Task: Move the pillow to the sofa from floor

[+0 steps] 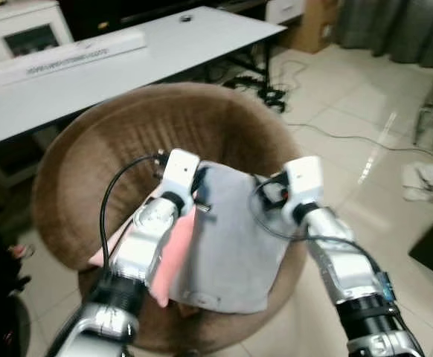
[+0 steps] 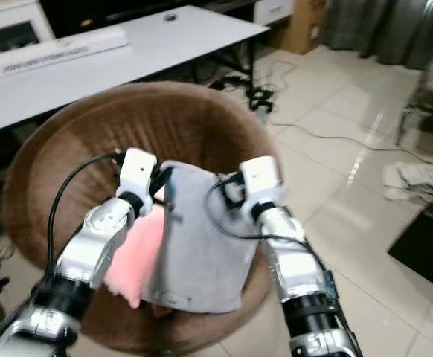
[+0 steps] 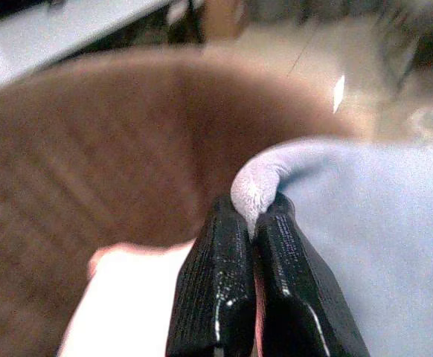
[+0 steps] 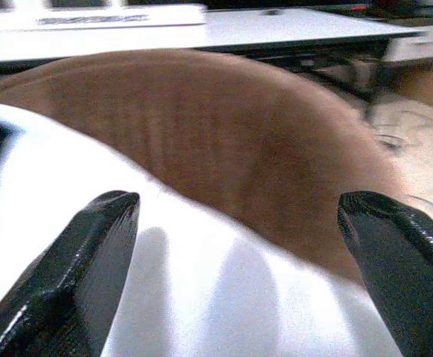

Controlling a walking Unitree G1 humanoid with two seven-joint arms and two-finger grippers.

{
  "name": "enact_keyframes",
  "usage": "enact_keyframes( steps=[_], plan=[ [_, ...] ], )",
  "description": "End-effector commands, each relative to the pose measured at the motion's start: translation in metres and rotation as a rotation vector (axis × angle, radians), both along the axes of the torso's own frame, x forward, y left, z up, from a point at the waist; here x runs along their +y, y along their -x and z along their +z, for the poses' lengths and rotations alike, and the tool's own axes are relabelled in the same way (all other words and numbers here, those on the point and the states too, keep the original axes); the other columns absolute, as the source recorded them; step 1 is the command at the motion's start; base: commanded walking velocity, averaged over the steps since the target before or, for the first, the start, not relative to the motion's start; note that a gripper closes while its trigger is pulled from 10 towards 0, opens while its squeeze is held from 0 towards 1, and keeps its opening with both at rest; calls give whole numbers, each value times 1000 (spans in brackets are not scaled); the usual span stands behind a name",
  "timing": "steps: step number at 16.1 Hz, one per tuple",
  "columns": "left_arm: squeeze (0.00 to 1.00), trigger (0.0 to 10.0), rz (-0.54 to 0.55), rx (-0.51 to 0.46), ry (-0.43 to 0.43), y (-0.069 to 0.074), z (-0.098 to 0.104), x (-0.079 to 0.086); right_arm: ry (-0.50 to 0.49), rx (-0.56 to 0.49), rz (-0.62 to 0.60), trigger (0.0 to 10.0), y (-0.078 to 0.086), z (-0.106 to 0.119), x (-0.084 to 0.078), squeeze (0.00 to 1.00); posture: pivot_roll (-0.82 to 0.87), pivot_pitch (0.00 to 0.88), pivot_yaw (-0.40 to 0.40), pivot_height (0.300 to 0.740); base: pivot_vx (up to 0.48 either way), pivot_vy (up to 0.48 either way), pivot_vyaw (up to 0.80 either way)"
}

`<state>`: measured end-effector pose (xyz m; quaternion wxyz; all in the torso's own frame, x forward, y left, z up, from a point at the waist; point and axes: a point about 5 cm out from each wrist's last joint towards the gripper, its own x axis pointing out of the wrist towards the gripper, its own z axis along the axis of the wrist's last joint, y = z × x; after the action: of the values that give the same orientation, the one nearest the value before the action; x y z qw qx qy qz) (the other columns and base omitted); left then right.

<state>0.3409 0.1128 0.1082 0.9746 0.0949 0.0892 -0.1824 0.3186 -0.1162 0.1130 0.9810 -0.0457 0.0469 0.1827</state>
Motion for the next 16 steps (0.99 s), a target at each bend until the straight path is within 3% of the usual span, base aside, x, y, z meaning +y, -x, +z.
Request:
enact_keyframes(
  steps=[1,5,7,9,11,12,13,16],
  plan=[
    [0,10000,-16,7,-44,-5,-2,-2,4,6,27,10000,0,2,-1,0,41,0,83,740,0,0,0],
    [0,10000,85,85,-122,-21,-17,9,57,42,233,10000,10,-5,13,0,33,0,61,740,0,0,0],
    [0,10000,199,101,-135,-30,-14,25,98,47,333,10000,6,-11,26,0,11,0,61,740,0,0,0],
    [0,10000,266,95,-172,-35,-10,41,171,59,388,10000,1,-17,34,0,-4,0,51,740,0,0,0],
    [0,10000,298,89,-182,-38,-7,50,236,84,372,10000,-1,-22,32,0,-9,0,42,740,0,0,0],
    [690,10000,314,82,-179,-40,-3,57,289,92,331,10000,-5,-25,29,0,-13,0,39,740,0,0,0],
    [1000,10000,321,82,-182,-40,-2,59,304,93,311,10000,-7,-26,28,0,-14,0,38,740,0,0,0],
    [1000,10000,312,82,-209,-41,1,67,320,93,222,10000,-15,-28,24,0,-18,0,31,740,0,0,0]
  ],
)
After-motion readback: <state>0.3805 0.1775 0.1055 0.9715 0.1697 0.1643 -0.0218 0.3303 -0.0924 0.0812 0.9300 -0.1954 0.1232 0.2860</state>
